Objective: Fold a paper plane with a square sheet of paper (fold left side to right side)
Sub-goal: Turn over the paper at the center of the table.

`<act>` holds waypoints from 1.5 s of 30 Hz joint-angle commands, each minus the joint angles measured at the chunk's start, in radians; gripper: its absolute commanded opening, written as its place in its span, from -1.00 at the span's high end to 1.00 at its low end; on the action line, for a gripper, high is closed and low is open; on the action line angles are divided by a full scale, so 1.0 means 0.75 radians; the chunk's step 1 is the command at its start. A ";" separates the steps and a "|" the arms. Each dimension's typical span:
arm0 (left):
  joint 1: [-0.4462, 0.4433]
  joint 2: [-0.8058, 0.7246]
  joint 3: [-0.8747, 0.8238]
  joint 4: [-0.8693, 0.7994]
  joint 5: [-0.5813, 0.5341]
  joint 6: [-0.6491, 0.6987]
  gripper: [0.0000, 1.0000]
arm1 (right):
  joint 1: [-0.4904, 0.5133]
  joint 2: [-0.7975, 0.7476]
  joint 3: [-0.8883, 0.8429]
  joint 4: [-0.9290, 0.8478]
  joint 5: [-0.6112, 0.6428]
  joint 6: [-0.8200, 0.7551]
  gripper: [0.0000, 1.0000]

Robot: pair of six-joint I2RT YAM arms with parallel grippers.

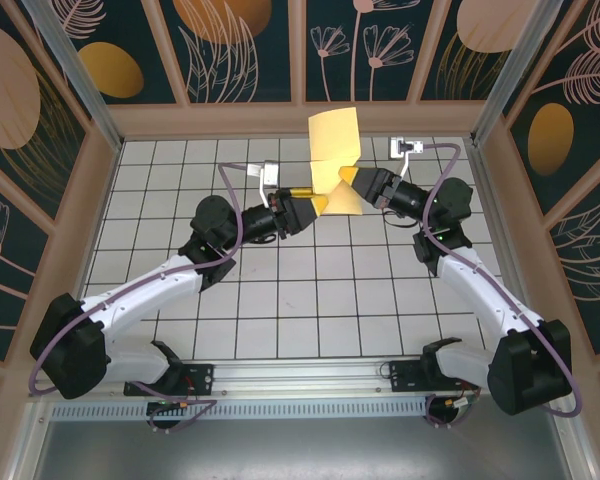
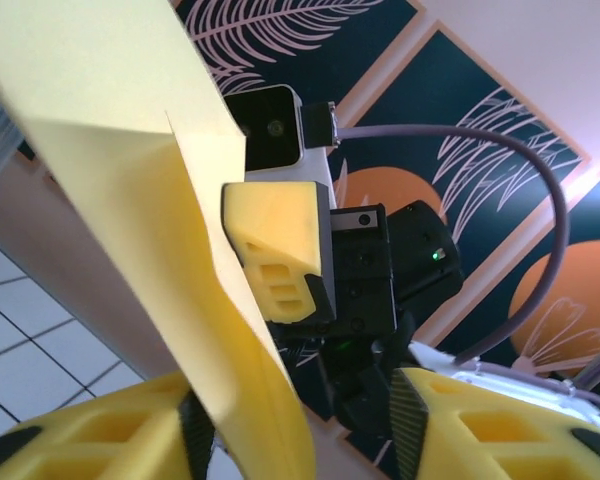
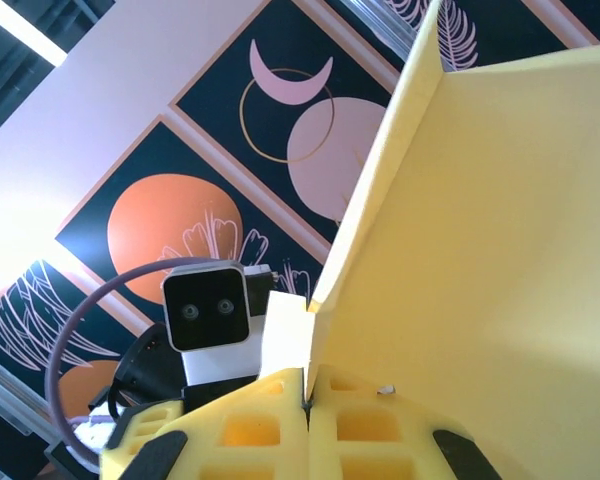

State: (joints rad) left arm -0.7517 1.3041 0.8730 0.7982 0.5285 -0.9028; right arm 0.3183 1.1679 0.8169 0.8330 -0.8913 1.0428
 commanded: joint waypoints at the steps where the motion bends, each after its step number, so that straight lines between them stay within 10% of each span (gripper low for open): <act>1: 0.003 -0.004 -0.012 0.102 0.033 -0.017 0.17 | 0.008 -0.014 0.023 0.099 -0.003 0.034 1.00; 14: 0.004 0.008 -0.020 -0.005 -0.048 0.018 0.83 | 0.007 -0.060 0.010 -0.069 0.008 -0.078 1.00; 22: 0.003 0.004 -0.003 -0.275 -0.190 0.175 1.00 | -0.037 -0.132 0.032 -0.467 0.110 -0.312 0.38; 27: 0.004 -0.008 0.045 -0.714 -0.449 0.408 1.00 | -0.157 -0.242 0.043 -0.997 0.401 -0.567 -0.06; 35: -0.099 0.182 0.243 -1.498 -1.274 0.517 1.00 | -0.239 -0.336 -0.013 -1.567 1.188 -0.785 -0.12; 45: -0.259 0.743 0.615 -2.054 -1.574 0.201 1.00 | -0.309 -0.425 -0.168 -1.545 1.273 -0.794 -0.15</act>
State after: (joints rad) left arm -0.9371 1.8027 1.2884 -0.5728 -0.5606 -0.6735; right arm 0.0967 0.8646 0.7067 -0.3126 0.0227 0.4747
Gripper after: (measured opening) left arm 0.063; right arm 0.572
